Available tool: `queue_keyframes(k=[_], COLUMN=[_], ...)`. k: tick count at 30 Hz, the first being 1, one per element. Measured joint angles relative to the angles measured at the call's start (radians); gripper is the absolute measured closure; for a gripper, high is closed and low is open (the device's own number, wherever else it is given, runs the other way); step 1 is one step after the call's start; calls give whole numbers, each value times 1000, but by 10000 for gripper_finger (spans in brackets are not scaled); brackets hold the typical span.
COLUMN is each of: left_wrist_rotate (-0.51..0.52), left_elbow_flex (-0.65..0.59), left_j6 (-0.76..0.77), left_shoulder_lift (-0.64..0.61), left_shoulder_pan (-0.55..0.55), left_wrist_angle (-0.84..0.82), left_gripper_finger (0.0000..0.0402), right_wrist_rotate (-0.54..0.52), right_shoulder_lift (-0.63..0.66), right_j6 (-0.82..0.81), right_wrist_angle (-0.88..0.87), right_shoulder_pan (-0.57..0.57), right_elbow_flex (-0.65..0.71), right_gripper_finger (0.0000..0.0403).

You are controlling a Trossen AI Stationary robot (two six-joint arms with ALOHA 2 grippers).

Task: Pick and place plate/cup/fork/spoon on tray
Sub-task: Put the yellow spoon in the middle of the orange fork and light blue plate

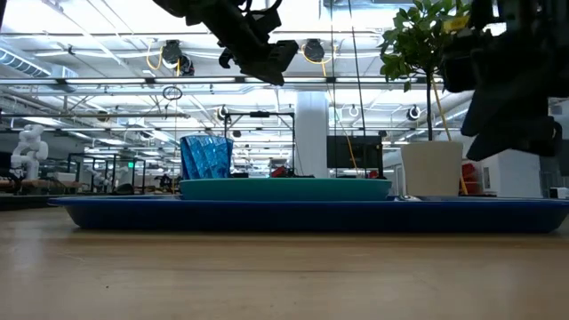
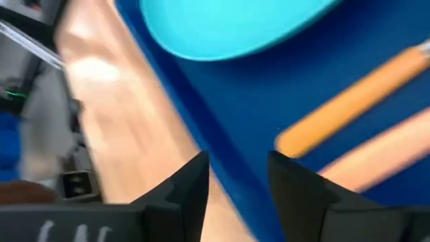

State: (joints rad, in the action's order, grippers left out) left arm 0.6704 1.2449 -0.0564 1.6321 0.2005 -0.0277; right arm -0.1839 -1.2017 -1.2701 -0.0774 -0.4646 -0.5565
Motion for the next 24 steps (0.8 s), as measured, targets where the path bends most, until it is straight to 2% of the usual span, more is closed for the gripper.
queue_keyframes(k=[4,10,18,24], left_wrist_rotate=[0,1,10,11], left_elbow_flex=[0,0,0,0], left_j6=[2,-12,-18,-38], left_shoulder_lift=[0,0,0,0], left_shoulder_pan=[-3,-11,-28,-58], left_wrist_angle=[1,6,-2,-4], left_gripper_finger=[327,327,327,327], right_wrist_rotate=[-31,-93,-102,-74], right_shoulder_lift=[59,82,-20,-107], right_j6=[73,330,794,894], right_wrist_angle=[-154,-185,-183,-183], right_shoulder_pan=[21,46,70,92], right_elbow_flex=[-22,-23,-23,-22], right_gripper_finger=[301,394,402,403])
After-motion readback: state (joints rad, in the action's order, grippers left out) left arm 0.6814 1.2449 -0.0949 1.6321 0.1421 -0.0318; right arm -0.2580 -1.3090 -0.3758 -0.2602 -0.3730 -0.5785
